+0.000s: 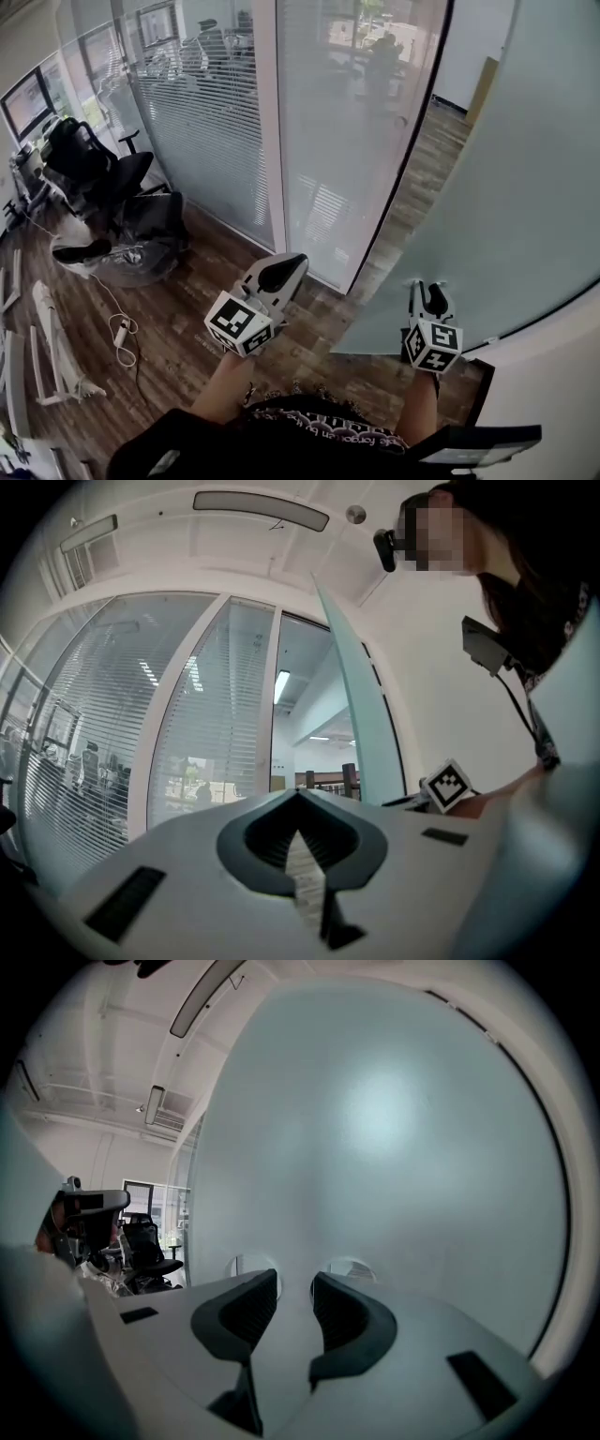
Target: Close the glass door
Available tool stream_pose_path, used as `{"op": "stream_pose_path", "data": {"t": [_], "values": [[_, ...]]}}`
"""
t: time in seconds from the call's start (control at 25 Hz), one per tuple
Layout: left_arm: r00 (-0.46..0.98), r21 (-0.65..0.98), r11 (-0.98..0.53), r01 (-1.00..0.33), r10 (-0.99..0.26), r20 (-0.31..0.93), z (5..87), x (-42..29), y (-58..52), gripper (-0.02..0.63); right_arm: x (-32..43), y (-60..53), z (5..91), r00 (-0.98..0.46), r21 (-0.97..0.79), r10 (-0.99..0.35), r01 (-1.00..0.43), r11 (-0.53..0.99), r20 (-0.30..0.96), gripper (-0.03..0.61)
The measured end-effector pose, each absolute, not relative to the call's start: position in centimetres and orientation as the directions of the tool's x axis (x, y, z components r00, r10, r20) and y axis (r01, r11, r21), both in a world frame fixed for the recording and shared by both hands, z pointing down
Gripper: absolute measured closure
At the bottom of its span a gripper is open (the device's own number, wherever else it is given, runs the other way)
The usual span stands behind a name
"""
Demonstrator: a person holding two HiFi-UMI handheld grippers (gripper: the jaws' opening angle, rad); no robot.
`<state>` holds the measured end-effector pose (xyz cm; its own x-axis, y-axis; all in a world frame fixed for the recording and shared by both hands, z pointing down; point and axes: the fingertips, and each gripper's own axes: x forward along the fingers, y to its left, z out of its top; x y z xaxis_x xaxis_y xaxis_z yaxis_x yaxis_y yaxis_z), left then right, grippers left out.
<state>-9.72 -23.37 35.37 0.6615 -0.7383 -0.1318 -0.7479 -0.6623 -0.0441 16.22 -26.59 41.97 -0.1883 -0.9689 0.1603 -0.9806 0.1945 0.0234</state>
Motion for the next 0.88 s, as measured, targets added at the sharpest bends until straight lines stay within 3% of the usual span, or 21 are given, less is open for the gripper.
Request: {"op": "stream_pose_path", "data": {"t": [0.52, 0.88], "values": [[0.62, -0.005, -0.624, -0.781, -0.775, -0.126, 36.7, -11.2, -30.2, 0.611, 16.2, -34.6, 42.0, -0.196, 0.035, -0.967, -0.978, 0.204, 0.164, 0.454], [0.615, -0.018, -0.62, -0.784, -0.772, -0.159, 35.6, -8.3, -38.0, 0.611, 16.8, -40.9, 42.1, -0.226, 0.046, -0.955, -0.97, 0.239, 0.192, 0.454]]}}
